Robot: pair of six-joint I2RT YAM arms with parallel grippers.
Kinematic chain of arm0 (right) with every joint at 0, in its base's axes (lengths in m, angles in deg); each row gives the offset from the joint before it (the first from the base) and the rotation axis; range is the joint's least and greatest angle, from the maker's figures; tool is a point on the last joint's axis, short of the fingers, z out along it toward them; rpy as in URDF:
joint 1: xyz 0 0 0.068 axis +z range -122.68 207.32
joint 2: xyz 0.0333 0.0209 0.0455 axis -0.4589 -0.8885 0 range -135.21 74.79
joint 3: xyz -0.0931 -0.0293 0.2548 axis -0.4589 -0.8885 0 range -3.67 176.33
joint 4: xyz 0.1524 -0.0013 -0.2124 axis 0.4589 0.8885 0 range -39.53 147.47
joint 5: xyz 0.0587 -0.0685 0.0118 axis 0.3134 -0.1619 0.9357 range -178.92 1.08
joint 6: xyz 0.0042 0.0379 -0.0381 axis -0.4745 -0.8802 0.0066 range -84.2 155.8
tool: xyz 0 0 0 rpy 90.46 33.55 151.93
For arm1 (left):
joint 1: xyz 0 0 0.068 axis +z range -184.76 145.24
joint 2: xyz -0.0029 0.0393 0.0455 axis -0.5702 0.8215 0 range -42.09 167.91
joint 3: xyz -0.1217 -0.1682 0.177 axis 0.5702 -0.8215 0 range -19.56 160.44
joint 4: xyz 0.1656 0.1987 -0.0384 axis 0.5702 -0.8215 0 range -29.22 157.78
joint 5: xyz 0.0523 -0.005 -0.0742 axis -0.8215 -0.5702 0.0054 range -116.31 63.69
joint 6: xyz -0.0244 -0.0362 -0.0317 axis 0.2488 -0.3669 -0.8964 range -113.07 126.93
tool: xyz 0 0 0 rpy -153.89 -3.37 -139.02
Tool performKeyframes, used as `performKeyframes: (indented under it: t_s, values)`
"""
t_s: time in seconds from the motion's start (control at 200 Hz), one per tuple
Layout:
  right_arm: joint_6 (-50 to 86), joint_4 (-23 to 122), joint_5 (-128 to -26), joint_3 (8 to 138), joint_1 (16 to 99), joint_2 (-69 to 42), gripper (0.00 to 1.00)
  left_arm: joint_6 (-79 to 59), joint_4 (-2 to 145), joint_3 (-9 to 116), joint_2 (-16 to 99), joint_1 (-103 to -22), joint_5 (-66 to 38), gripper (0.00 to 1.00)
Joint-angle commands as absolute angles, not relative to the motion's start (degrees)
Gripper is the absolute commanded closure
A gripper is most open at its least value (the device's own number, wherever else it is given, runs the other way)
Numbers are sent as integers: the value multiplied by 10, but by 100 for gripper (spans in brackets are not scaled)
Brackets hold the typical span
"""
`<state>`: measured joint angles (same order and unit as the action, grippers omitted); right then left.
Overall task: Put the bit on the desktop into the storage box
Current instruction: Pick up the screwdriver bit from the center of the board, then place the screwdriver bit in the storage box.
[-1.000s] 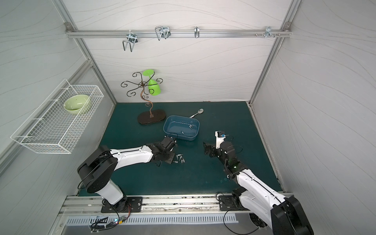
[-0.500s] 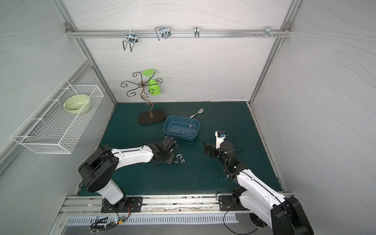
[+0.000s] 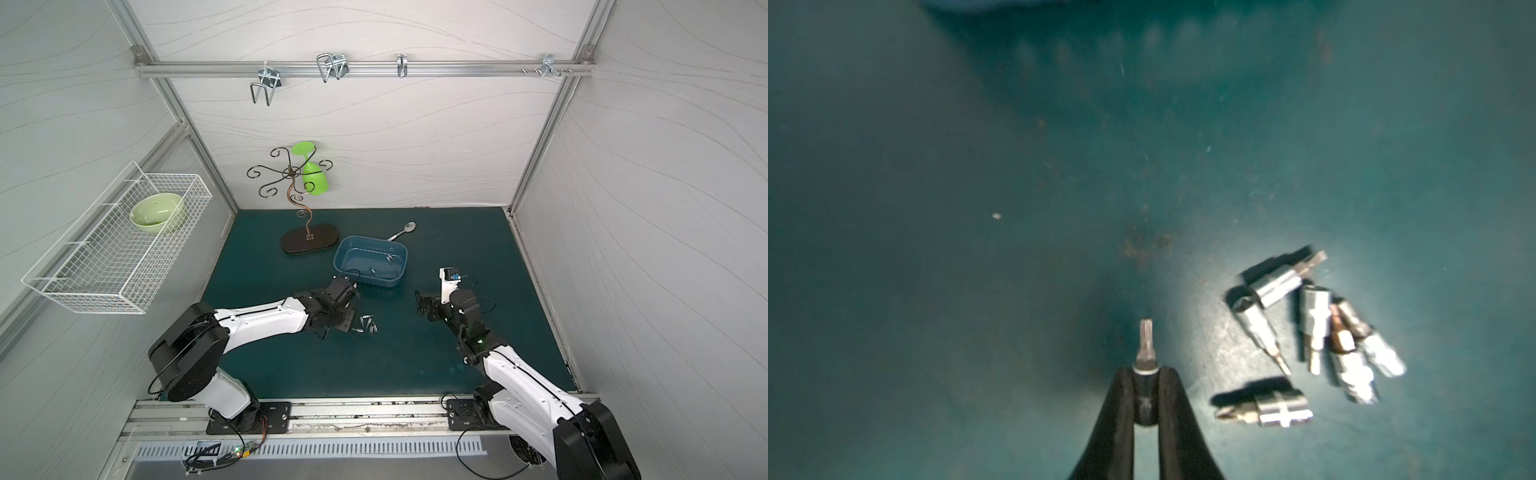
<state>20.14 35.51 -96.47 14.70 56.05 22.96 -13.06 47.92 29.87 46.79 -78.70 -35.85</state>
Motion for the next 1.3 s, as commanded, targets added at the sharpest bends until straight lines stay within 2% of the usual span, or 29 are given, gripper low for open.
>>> performKeyframes:
  t_s: [0.0, 0.2, 0.44, 0.835, 0.9, 1.02, 1.05, 1.171, 1.296]
  values:
    - [197, 353, -969, 156, 557, 239, 1, -140, 470, 348, 443, -789, -379, 98]
    - [198, 355, -967, 156, 557, 243, 1, -130, 465, 425, 471, -778, -372, 99]
    - [198, 355, -965, 155, 557, 244, 1, -119, 510, 504, 552, -716, -310, 99]
    - [199, 355, -963, 157, 557, 244, 1, -74, 549, 602, 660, -693, -321, 96]
    - [199, 354, -963, 157, 557, 243, 1, -74, 550, 613, 669, -689, -315, 87]
    - [198, 353, -962, 157, 557, 243, 1, -73, 550, 623, 672, -688, -311, 55]
    - [199, 354, -962, 157, 557, 241, 1, -75, 548, 624, 669, -688, -311, 50]
    - [199, 354, -961, 157, 557, 242, 1, -78, 538, 610, 641, -688, -315, 36]
    - [199, 354, -963, 157, 557, 243, 1, -91, 524, 576, 591, -689, -308, 31]
